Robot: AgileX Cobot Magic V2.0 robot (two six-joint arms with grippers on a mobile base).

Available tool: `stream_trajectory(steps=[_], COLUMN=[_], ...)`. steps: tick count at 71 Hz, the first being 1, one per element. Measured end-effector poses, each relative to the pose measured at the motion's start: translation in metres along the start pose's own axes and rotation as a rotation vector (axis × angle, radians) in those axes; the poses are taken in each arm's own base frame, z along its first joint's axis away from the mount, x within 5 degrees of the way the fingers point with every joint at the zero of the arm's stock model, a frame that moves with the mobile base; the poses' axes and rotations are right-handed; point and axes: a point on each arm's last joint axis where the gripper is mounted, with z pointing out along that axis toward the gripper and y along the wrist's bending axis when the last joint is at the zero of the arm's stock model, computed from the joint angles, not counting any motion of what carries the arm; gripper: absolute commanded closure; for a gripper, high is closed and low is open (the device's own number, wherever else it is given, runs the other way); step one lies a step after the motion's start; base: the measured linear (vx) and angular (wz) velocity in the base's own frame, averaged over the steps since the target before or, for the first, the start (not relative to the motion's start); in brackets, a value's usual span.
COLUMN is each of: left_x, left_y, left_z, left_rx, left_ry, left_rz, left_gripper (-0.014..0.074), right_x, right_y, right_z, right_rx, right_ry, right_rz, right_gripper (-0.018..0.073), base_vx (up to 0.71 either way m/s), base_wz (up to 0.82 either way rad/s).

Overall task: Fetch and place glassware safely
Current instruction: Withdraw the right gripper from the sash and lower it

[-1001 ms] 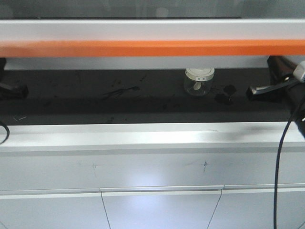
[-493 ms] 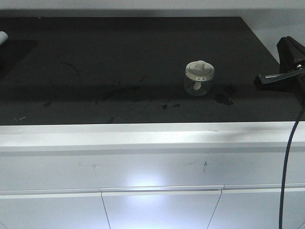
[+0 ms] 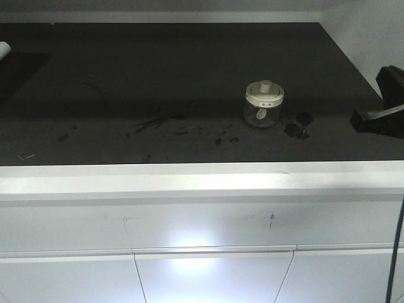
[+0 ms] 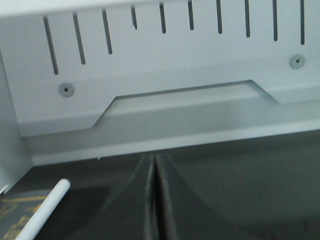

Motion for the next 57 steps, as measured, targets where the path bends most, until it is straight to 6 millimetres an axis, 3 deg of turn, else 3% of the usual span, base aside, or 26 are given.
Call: stream_trajectory(steps=[14,30,40,57], left_x=[-0.010,-0.014,0.001,0.033], left_y=[0.002,0.004,0.001,-0.003], left_z=[-0.032,-0.062,-0.080,-0.106], left_rx=[-0.017,-0.030,-0.031,-0.031], left_ry=[0.068,0.104,0.115,0.134], left_rz=[-0.035,-0.039,-0.040,-0.047], left_gripper=[0.0603,0.0603,0.0603,0.0603], right_x=[-0.006,-0.003,0.007,0.012], right_y=[0.006,0.033,0.043,0.044], right_z=[-0.018,-0.033,-0.040,-0.042], right_rx=[-0.024,-0.148,-0.204,-0.207], right_ry=[0.081,0.126,0.148,0.168], right_rz=[-0.037,-0.017,-0.015,-0.016], right_gripper=[0.0560,0.0560,0.0560,0.0560], base_vx=[0.00,0.00,0.00,0.00], base_wz=[0.00,0.00,0.00,0.00])
